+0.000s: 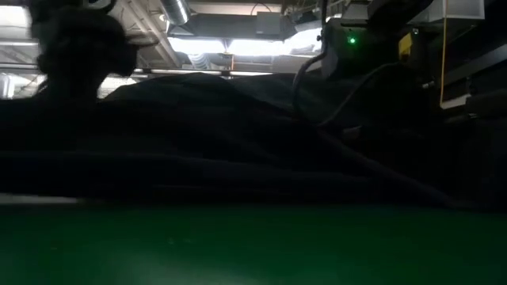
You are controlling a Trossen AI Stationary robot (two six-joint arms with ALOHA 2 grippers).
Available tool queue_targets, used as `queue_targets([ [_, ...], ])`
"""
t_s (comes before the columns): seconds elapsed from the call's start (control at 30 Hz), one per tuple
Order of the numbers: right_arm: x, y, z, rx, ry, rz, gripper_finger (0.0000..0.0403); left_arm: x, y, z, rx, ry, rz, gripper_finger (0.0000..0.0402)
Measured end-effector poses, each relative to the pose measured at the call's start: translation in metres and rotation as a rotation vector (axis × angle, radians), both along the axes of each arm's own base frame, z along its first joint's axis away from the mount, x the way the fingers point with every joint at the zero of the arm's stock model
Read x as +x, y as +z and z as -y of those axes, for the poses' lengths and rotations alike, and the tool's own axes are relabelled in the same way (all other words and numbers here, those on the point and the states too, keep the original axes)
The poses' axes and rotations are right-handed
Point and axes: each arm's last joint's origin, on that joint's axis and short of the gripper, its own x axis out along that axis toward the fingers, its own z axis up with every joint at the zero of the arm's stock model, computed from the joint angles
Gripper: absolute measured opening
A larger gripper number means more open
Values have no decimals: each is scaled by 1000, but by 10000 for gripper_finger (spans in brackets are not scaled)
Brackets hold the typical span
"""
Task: Fold laundry
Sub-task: Fold the dark blue jeans
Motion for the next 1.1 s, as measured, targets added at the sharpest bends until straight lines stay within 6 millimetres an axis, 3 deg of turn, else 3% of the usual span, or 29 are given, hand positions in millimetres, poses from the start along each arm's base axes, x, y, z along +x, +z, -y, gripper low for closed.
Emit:
queue_targets([
  [0.3,-13,38,13,-44,-105,121,186,7,101,-43,442,-59,-29,1],
  [0.4,-19,48,17,-47,-152,141,186,9,124,-48,558,-106,2,1],
  [0.5,-25,54,16,-50,-182,124,186,10,131,-47,602,-164,10,1],
  [0.67,-29,58,3,-3,-169,103,186,11,115,-24,542,-325,0,0],
  [0.93,-32,58,-32,-36,-33,113,186,10,49,29,287,-428,-77,0],
  [1.1,-35,58,-49,-71,-26,122,186,19,15,64,147,-567,-1,0],
])
